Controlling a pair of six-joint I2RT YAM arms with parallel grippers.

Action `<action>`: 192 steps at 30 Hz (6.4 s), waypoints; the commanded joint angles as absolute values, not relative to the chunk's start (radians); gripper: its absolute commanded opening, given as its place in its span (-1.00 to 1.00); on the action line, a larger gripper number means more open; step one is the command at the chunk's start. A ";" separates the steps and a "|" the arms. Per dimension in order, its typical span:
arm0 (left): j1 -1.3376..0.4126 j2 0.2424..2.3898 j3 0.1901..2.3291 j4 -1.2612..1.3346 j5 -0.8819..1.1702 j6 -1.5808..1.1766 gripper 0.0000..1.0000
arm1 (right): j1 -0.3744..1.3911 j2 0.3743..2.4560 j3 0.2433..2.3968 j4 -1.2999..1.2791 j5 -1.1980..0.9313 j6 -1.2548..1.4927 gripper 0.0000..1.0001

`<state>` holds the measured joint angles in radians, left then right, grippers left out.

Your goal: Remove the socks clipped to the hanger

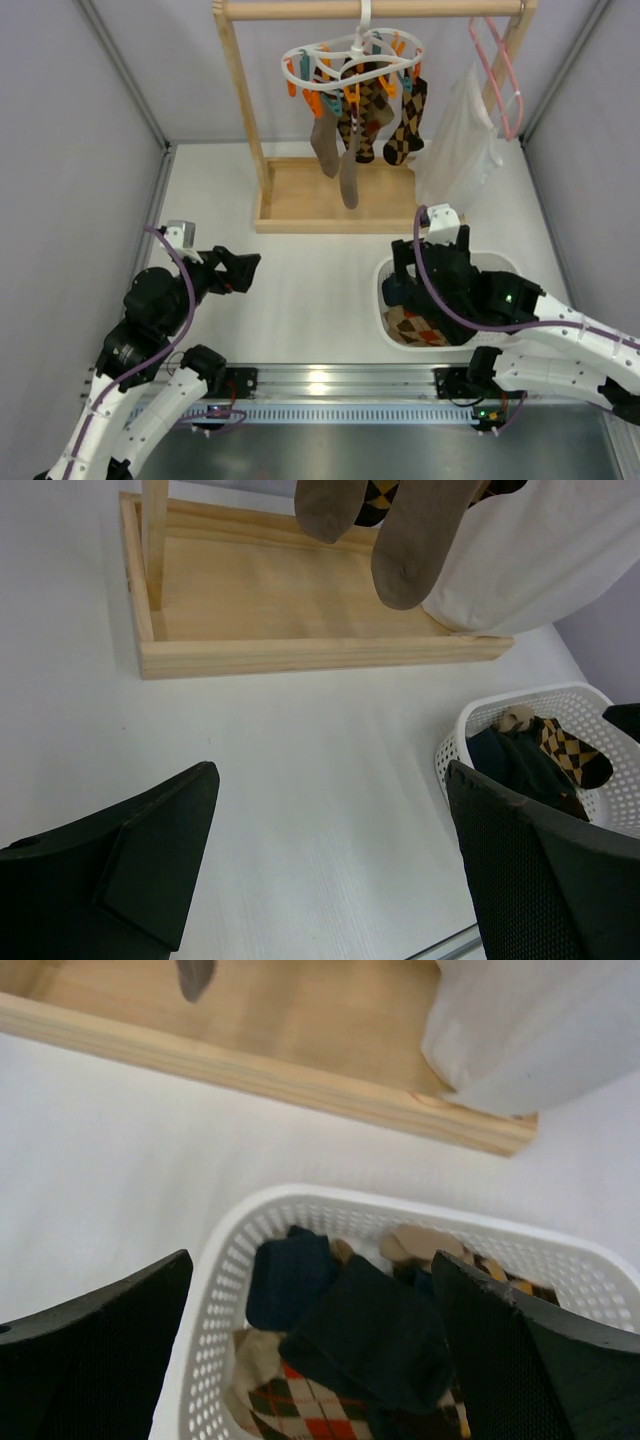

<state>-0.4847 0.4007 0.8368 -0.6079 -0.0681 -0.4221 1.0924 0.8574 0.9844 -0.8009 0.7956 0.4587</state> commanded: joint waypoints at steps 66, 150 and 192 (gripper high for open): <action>-0.742 1.741 2.361 -0.563 -0.115 -0.269 0.88 | 0.965 1.600 1.132 0.273 0.295 0.140 -1.00; -0.666 1.421 1.902 -0.462 -0.103 -0.310 0.85 | 0.965 0.727 1.146 -0.856 0.511 0.307 -1.00; -0.666 0.540 0.907 -0.676 -0.291 -0.341 0.96 | 0.792 0.675 1.014 -0.725 0.514 0.337 0.74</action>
<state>-0.6682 0.5457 0.9154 -0.6853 -0.2680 -0.3439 0.8021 0.6956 0.9680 -0.9413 0.6353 0.4850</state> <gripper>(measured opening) 0.983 0.859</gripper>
